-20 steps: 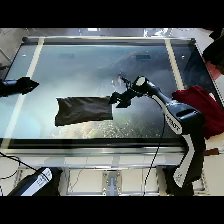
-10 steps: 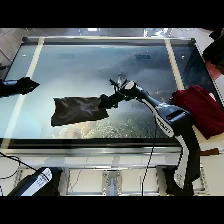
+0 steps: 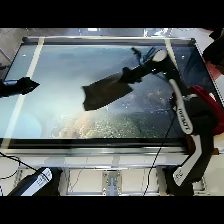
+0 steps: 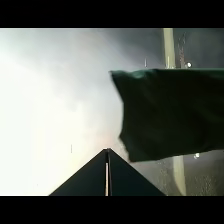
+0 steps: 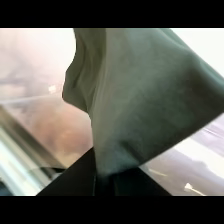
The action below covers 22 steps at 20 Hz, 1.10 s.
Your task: Fold the shirts.
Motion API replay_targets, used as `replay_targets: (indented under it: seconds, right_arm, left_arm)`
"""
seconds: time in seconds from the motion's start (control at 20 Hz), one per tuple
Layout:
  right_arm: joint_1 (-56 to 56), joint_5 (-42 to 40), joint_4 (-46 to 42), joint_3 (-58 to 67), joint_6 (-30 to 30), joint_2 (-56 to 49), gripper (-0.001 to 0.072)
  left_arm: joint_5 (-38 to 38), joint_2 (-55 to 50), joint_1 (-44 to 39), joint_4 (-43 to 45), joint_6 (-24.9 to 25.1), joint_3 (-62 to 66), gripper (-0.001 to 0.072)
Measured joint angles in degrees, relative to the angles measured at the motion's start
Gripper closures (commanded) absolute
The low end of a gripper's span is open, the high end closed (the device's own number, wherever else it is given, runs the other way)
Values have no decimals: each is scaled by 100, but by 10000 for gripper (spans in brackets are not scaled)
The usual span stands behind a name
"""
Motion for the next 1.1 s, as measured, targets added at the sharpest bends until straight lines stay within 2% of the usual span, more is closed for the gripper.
replay_targets:
  seconds: [0.4,0.55,0.7,0.75,0.8,0.85,0.9,1.1]
  right_arm:
    - [-3018,1545,-1886,-160,131,2192,700]
    - [-4358,1823,-2273,-1084,-131,3206,698]
    - [-5567,1738,-2529,-2610,-452,4159,692]
    - [-5875,1690,-2581,-3123,-518,4380,625]
    - [-6142,1663,-2608,-3637,-566,4579,471]
    - [-6352,1668,-2651,-4061,-599,4712,267]
    - [-6509,1663,-2677,-4400,-608,4815,113]
    - [-6817,1917,-2439,-4704,-341,5023,120]
  left_arm:
    - [-2,0,0,0,-2,0,697]
    - [-66,0,0,-2,-17,0,697]
    - [-125,0,0,-2,-17,-2,697]
    - [-131,0,0,-2,-20,-2,697]
    - [-151,0,0,-2,-20,-2,697]
    - [-175,0,0,-7,-20,-2,697]
    - [-197,0,0,-17,-20,-2,697]
    - [-256,0,0,-37,-22,-2,697]
